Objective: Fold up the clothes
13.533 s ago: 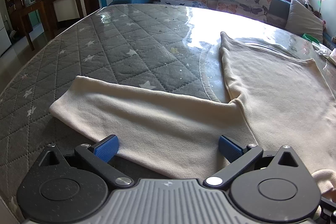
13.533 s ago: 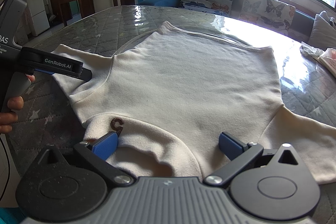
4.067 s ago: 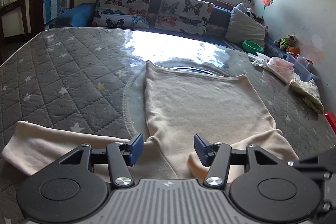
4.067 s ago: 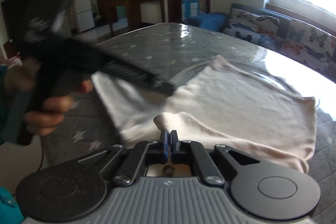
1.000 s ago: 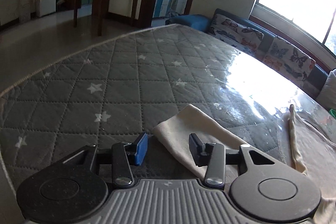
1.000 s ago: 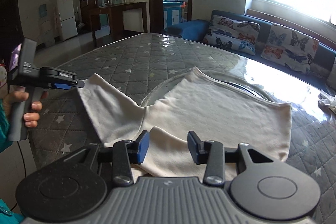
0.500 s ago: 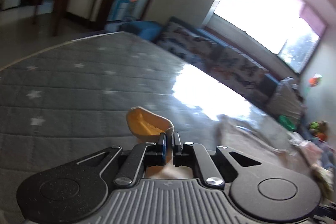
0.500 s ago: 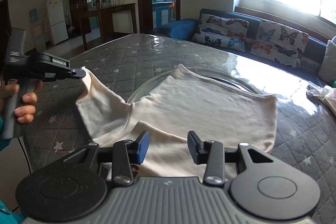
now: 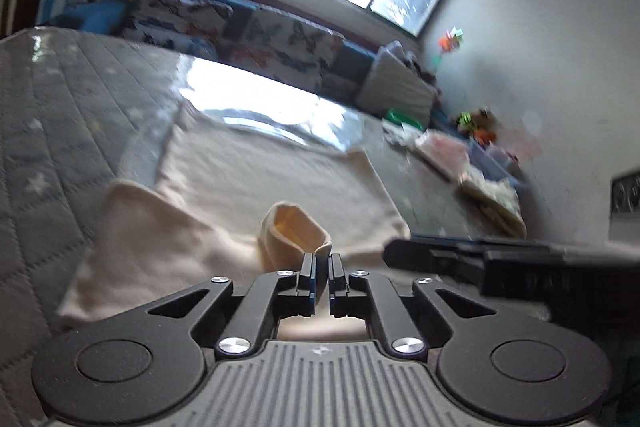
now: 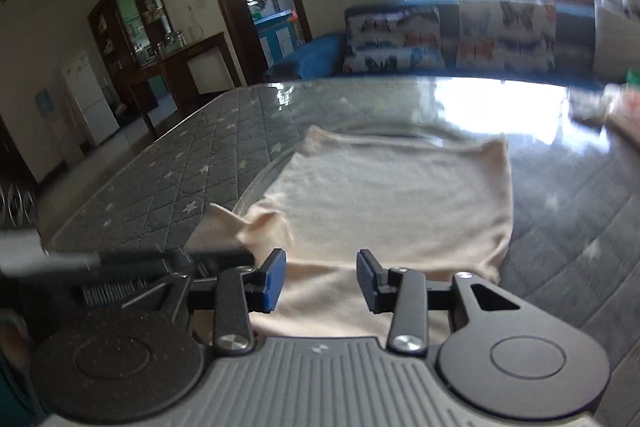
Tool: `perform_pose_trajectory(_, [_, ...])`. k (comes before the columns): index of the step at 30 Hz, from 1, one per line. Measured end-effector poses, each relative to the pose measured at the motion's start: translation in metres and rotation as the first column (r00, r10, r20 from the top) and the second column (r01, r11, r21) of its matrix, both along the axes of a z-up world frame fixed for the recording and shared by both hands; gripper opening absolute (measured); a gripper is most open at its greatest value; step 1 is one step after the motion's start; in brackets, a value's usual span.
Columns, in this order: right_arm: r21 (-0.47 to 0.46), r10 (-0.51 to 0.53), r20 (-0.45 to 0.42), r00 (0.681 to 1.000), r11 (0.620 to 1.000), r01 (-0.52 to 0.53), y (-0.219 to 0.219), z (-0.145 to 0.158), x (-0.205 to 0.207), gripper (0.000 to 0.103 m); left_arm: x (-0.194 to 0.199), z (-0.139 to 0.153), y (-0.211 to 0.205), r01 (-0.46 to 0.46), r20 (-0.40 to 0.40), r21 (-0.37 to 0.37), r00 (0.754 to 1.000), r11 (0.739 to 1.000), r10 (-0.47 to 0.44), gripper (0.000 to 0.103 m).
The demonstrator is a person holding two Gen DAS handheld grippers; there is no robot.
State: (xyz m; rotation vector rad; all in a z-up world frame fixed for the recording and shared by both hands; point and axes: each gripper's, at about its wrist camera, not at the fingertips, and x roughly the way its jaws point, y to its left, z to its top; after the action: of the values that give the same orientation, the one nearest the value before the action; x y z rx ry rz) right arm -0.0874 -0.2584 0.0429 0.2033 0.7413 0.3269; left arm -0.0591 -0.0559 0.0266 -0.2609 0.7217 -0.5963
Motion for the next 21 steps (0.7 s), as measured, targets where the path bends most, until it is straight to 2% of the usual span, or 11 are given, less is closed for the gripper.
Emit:
perform_pose_trajectory(5, [0.055, -0.001, -0.088, 0.996, 0.998, 0.006, 0.0, -0.021, 0.014, 0.039, -0.006, -0.005, 0.002, 0.052, -0.013, 0.063, 0.999, 0.997, -0.051, 0.017])
perform_pose_trajectory(7, [0.064, 0.005, -0.108, 0.994, 0.998, 0.002, 0.004, -0.026, 0.018, 0.039, -0.01, -0.003, 0.01, 0.057, 0.011, 0.093, 0.998, 0.994, -0.058, 0.026])
perform_pose_trajectory(12, [0.059, 0.026, -0.133, 0.991, 0.998, -0.018, 0.017, -0.037, 0.024, 0.039, -0.015, 0.004, 0.034, 0.003, 0.088, 0.173, 0.996, 0.985, -0.019, 0.043])
perform_pose_trajectory(14, [0.044, 0.031, -0.147, 0.989, 0.999, -0.025, 0.023, -0.041, 0.026, 0.039, -0.015, 0.007, 0.045, -0.031, 0.108, 0.194, 0.994, 0.98, 0.01, 0.046])
perform_pose_trajectory(17, [0.03, 0.041, -0.171, 0.984, 0.999, -0.037, 0.03, -0.046, 0.029, 0.024, -0.016, 0.009, 0.062, -0.081, 0.132, 0.22, 0.99, 0.972, 0.052, 0.051])
perform_pose_trajectory(19, [0.017, 0.049, -0.176, 0.983, 0.999, -0.047, 0.035, -0.046, 0.029, 0.008, -0.016, 0.008, 0.07, -0.103, 0.138, 0.236, 0.988, 0.966, 0.071, 0.055])
perform_pose_trajectory(21, [0.0, 0.048, -0.159, 0.986, 0.999, -0.048, 0.038, -0.041, 0.029, 0.006, -0.017, 0.005, 0.076, -0.119, 0.14, 0.257, 0.987, 0.959, 0.085, 0.057])
